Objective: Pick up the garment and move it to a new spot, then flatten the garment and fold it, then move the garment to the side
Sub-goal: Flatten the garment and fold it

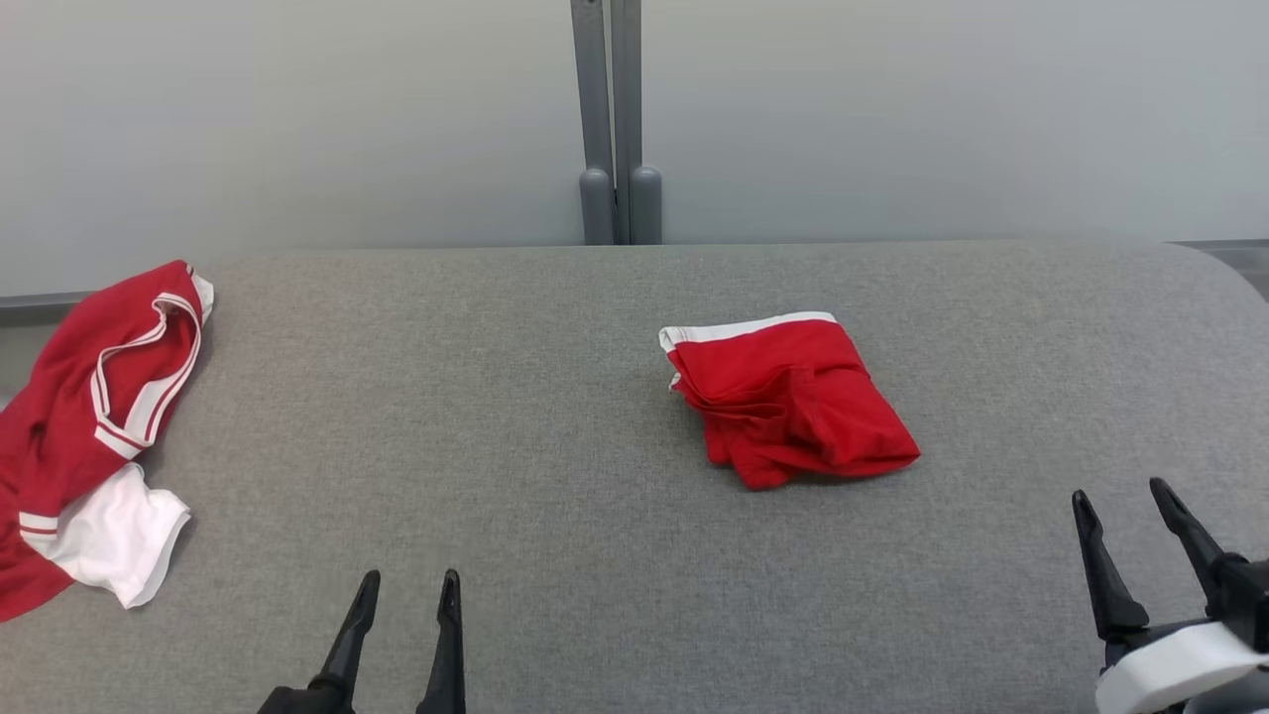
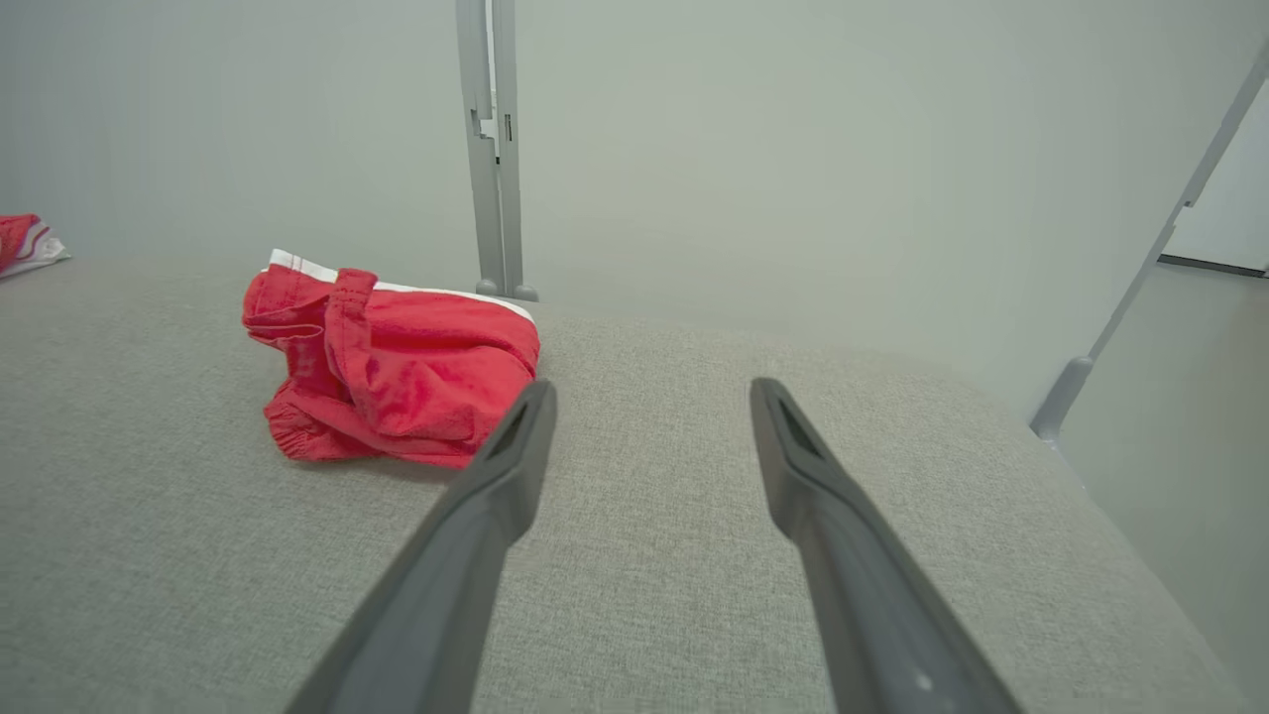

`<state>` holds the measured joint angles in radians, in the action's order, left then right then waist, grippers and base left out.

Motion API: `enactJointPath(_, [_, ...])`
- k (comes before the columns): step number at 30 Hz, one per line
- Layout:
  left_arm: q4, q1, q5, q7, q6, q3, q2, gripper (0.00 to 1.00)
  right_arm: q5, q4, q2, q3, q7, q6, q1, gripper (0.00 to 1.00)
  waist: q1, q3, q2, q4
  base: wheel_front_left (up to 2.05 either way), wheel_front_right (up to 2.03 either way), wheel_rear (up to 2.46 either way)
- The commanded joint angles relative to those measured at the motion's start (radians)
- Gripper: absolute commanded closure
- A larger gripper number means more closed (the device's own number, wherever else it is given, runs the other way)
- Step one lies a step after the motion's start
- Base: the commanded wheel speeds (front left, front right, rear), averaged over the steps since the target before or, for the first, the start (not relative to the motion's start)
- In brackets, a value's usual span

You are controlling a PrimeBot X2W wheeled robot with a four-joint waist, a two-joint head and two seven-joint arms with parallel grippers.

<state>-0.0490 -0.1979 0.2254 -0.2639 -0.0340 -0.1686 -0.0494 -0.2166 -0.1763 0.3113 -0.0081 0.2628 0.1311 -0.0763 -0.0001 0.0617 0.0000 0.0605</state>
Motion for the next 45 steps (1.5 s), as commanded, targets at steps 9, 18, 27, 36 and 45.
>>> enactJointPath(9, [-0.038,0.010,-0.015,0.000,-0.052,0.031,-0.002,0.00,0.040,0.037,-0.084,-0.038,0.002,-0.001,-0.061,0.00,0.0001,-0.001,0.0000,-0.038,0.00,0.00,0.00])
enactJointPath(18, [-0.032,0.045,0.002,0.000,-0.036,0.016,-0.002,0.00,-0.017,-0.019,-0.093,-0.009,0.002,-0.001,0.102,1.00,0.0001,-0.077,0.0000,-0.035,0.00,0.00,0.00])
enactJointPath(27, [-0.025,0.196,0.049,0.000,-0.005,-0.092,-0.003,0.00,0.022,-0.313,-0.014,0.192,-0.035,-0.001,0.551,1.00,0.0001,-0.280,0.0000,0.063,0.00,0.00,0.00])
enactJointPath(36, [-0.019,0.216,0.085,0.000,0.028,-0.140,-0.002,0.00,-0.010,-0.598,-0.075,0.336,-0.014,-0.001,0.716,1.00,0.0001,-0.308,0.0000,0.123,0.00,0.00,0.00])
enactJointPath(45, [-0.016,0.194,0.087,0.000,0.038,-0.127,-0.002,0.00,-0.064,-0.574,-0.086,0.486,0.002,-0.001,0.650,1.00,0.0001,-0.289,0.0000,0.117,0.00,0.00,0.00])
